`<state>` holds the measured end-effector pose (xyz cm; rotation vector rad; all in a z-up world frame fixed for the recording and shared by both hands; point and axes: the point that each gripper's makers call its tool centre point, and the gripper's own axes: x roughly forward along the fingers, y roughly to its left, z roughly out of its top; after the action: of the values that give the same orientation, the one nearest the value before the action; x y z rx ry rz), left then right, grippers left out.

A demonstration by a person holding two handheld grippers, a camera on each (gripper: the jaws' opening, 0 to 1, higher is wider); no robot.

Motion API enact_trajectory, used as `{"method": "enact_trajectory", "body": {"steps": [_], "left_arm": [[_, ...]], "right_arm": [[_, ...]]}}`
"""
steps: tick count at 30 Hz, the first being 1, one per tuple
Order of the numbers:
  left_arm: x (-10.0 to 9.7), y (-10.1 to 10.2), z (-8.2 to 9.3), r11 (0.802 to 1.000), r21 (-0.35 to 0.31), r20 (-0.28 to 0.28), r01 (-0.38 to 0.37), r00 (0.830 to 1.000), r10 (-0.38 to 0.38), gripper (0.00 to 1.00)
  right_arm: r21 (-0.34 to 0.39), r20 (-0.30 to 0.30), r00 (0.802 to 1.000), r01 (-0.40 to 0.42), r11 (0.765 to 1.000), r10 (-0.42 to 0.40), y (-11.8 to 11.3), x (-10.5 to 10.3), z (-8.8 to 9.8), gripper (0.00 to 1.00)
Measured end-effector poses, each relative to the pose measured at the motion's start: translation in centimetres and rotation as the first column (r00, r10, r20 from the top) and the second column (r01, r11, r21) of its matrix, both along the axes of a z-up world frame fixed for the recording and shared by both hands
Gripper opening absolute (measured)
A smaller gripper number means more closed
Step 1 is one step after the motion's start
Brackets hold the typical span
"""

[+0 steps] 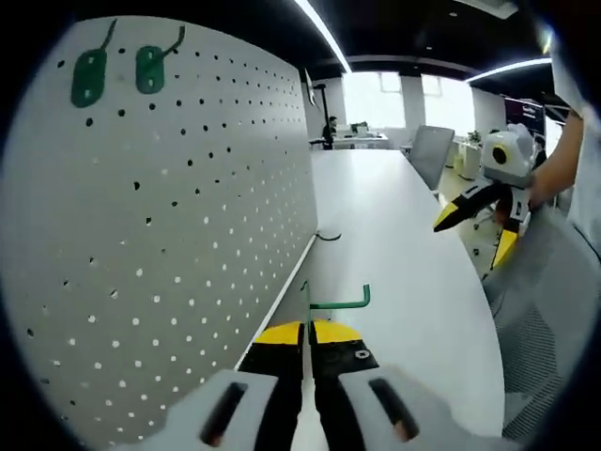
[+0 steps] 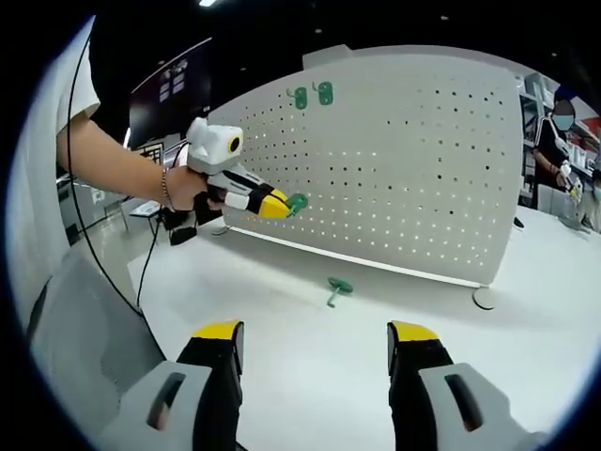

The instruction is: Insert the hook assembly into the mounting plate slot until the hook locks in place.

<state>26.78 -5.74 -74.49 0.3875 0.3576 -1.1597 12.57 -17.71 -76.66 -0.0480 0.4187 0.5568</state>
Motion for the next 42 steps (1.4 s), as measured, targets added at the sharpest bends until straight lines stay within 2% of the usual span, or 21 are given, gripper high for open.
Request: {"method": "enact_trajectory", "body": {"steps": [12, 22, 29, 32, 37, 42], "left_arm": [[-1.0, 0.5, 3.0, 0.995, -0.086, 0.037, -0.047, 0.998, 0.051, 0.01], [-2.2, 1.7, 4.6, 0.989, -0.128, 0.069, -0.08, 0.994, 0.089, 0.01], [-2.9, 2.2, 6.2, 0.978, -0.181, 0.086, -0.106, 0.989, 0.123, 0.01], [-3.3, 2.4, 6.9, 0.969, -0.213, 0.075, -0.125, 0.987, 0.143, 0.01], [-4.3, 2.4, 8.0, 0.964, -0.235, 0.097, -0.128, 0.983, 0.154, 0.01], [-4.6, 2.8, 9.3, 0.945, -0.288, 0.094, -0.154, 0.978, 0.188, 0.01]], "right_arm": [[0.002, 0.002, 1.0, -0.005, 1.0, 0.005, 0.1, 0.0, 0.0, 0.6], [0.001, 0.009, 1.0, -0.013, 1.0, 0.013, 0.2, -0.1, 0.2, 0.6], [0.001, 0.01, 1.0, -0.017, 1.0, 0.017, 0.3, -0.1, 0.2, 0.6], [0.002, 0.009, 1.0, -0.016, 1.0, 0.016, 0.3, -0.1, 0.2, 0.6], [-0.001, 0.007, 1.0, -0.019, 1.0, 0.019, 0.3, -0.2, 0.2, 0.6], [-0.001, 0.005, 1.0, -0.019, 1.0, 0.019, 0.3, -0.2, 0.1, 0.6]]}}
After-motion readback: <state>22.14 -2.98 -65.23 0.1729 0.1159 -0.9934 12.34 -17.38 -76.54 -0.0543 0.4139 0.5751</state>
